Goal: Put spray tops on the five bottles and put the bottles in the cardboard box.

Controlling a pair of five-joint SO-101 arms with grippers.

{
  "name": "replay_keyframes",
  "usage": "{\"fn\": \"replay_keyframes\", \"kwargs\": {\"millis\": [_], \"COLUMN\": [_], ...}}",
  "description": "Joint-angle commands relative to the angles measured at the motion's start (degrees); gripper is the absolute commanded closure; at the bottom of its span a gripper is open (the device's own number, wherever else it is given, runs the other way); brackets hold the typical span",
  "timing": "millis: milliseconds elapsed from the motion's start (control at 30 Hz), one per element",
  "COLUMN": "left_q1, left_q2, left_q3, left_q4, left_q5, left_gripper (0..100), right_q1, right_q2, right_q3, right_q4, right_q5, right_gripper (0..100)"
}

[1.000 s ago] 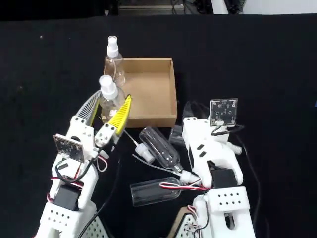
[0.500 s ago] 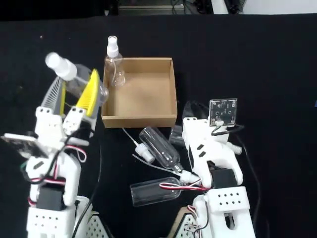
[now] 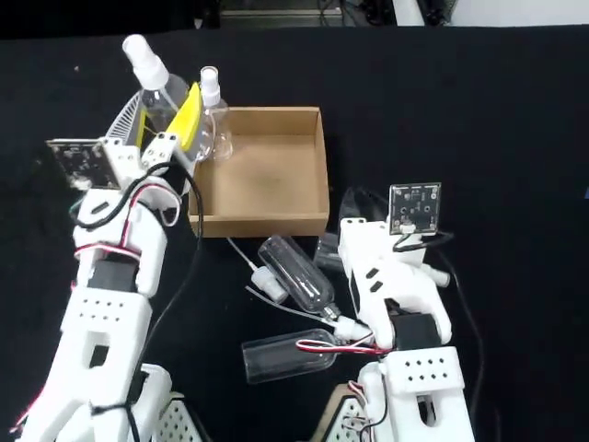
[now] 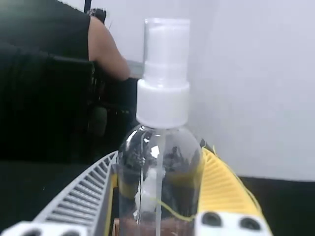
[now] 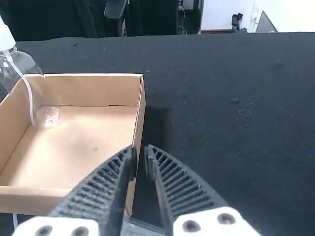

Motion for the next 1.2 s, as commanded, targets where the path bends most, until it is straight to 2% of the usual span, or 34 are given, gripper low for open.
{"fn": "replay_keyframes", "kwargs": {"millis": [0, 533, 1167], "left_q1": [1.27, 3.82, 3.38], "left_q2": [4.22, 32.88, 42.02], "left_q3": [3.12, 6.64, 4.53], "left_q4": [-7.38, -36.48, -37.80], "left_q5": [0.62, 0.62, 0.62], "left_gripper": [87, 87, 87], "right_q1": [1.32, 1.32, 1.32], "right_q2": [-1.54, -1.63, -1.63], "right_q3": [-0.22, -0.22, -0.22], "right_q4": [-1.76, -1.76, -1.85], "right_q5": [0.53, 0.53, 0.53], "right_gripper": [98.3, 98.3, 98.3]}}
